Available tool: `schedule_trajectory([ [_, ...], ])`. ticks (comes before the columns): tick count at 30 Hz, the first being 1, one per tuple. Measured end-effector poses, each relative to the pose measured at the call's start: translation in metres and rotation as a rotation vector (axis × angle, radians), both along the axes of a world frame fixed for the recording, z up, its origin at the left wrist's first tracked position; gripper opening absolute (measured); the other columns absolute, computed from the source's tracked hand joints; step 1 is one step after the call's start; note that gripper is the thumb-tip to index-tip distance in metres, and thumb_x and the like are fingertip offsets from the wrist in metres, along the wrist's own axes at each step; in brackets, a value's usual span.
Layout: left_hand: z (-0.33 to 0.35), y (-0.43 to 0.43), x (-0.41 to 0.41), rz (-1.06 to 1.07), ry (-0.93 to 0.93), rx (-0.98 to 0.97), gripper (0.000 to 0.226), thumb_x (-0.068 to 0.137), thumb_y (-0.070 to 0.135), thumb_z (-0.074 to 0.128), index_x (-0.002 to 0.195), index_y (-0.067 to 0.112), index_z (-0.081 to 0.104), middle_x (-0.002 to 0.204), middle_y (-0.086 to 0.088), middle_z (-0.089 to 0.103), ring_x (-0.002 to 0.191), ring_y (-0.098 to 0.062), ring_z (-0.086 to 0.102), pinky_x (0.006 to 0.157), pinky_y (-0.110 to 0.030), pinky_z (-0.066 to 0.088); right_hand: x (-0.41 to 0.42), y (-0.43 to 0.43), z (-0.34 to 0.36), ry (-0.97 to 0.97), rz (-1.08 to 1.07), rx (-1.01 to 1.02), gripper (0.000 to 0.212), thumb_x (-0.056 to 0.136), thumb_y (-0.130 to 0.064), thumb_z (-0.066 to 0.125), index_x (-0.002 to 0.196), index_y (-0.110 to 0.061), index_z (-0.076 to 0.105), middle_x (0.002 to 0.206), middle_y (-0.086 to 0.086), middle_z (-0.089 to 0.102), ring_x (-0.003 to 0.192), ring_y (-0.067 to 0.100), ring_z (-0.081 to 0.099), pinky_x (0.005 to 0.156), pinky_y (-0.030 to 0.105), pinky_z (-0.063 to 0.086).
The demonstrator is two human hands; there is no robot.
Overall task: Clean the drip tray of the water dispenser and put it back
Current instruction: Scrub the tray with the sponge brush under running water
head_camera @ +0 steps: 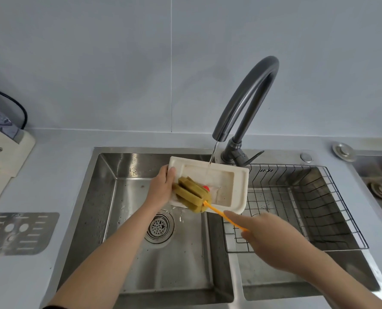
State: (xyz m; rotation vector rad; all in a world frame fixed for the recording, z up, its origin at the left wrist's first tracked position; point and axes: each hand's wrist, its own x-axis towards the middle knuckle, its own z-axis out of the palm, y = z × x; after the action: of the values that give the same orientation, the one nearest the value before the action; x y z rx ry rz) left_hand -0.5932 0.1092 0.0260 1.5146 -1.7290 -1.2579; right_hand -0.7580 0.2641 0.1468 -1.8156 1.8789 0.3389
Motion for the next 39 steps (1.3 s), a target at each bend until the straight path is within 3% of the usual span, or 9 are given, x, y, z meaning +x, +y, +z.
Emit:
schedule_trajectory([
  [3,-0.003,-0.001,0.003,0.001,-0.011,-0.006,0.04,0.098,0.03,0.026,0.115,0.002,0.048,0.089,-0.007,0.056,0.082,-0.022,0.053,0.066,-0.031,0.04,-0.014,-0.002,0.01,-0.104,-0.077,0.011,0.049,0.095,-0.02,0.039,0.137,-0.044,0.029,0.075,0.001,0.055,0.063,0.017,0.051,0.073,0.035,0.053],
  [7,-0.006,-0.004,0.008,0.008,-0.058,-0.035,0.039,0.098,0.03,0.027,0.118,0.003,0.048,0.087,-0.006,0.056,0.079,-0.021,0.054,0.06,-0.025,0.041,-0.023,-0.003,0.017,-0.262,-0.196,-0.031,0.047,0.094,-0.018,0.043,0.134,-0.042,0.038,0.061,-0.007,0.052,0.05,0.011,0.047,0.064,0.033,0.052],
  [12,-0.006,0.0,0.009,-0.005,-0.058,-0.03,0.041,0.098,0.03,0.027,0.122,0.005,0.047,0.097,-0.006,0.058,0.092,-0.025,0.058,0.075,-0.032,0.042,-0.015,-0.018,0.009,-0.324,-0.199,-0.032,0.048,0.094,-0.013,0.042,0.128,-0.047,0.043,0.059,-0.008,0.048,0.056,0.015,0.047,0.057,0.027,0.046],
  [17,0.0,0.005,0.011,0.006,0.0,0.0,0.039,0.099,0.027,0.024,0.119,0.005,0.049,0.099,-0.003,0.055,0.094,-0.019,0.052,0.08,-0.028,0.035,-0.011,-0.033,0.004,-0.264,-0.153,0.001,0.046,0.095,-0.017,0.038,0.133,-0.044,0.038,0.073,0.003,0.057,0.069,0.026,0.059,0.072,0.035,0.054],
  [23,-0.001,0.006,0.016,0.002,-0.017,0.001,0.039,0.098,0.032,0.025,0.122,0.011,0.048,0.1,0.001,0.055,0.094,-0.015,0.051,0.081,-0.028,0.037,-0.02,-0.043,0.0,-0.255,-0.253,-0.008,0.044,0.095,-0.015,0.037,0.131,-0.04,0.044,0.062,-0.005,0.048,0.065,0.019,0.054,0.074,0.035,0.054],
  [27,-0.002,0.006,0.016,0.013,-0.005,-0.01,0.037,0.098,0.029,0.027,0.121,0.009,0.048,0.099,-0.002,0.057,0.097,-0.021,0.055,0.08,-0.028,0.038,-0.021,-0.035,-0.005,-0.174,-0.242,-0.049,0.043,0.095,-0.012,0.035,0.128,-0.037,0.047,0.073,0.004,0.057,0.058,0.018,0.048,0.063,0.035,0.049],
  [32,-0.001,0.004,0.014,0.06,-0.048,0.0,0.04,0.098,0.03,0.026,0.125,0.008,0.045,0.1,-0.001,0.053,0.093,-0.02,0.052,0.077,-0.029,0.036,-0.027,-0.023,-0.006,-0.085,-0.218,-0.105,0.045,0.096,-0.015,0.035,0.132,-0.042,0.039,0.062,-0.006,0.046,0.05,0.009,0.039,0.06,0.03,0.043],
  [36,-0.003,0.0,0.017,0.098,-0.074,-0.012,0.039,0.098,0.028,0.027,0.121,0.004,0.047,0.093,-0.003,0.054,0.085,-0.019,0.05,0.059,-0.023,0.036,-0.035,-0.014,-0.004,-0.034,-0.232,-0.09,0.043,0.095,-0.014,0.036,0.129,-0.04,0.043,0.06,-0.006,0.046,0.049,0.01,0.039,0.056,0.029,0.041],
  [39,-0.004,0.0,0.018,0.117,-0.089,-0.004,0.039,0.098,0.028,0.027,0.12,0.002,0.048,0.09,-0.005,0.053,0.082,-0.019,0.049,0.056,-0.016,0.033,-0.03,-0.01,-0.001,-0.047,-0.213,-0.097,0.042,0.096,-0.017,0.037,0.132,-0.038,0.039,0.056,-0.006,0.042,0.048,0.009,0.038,0.054,0.027,0.041],
])
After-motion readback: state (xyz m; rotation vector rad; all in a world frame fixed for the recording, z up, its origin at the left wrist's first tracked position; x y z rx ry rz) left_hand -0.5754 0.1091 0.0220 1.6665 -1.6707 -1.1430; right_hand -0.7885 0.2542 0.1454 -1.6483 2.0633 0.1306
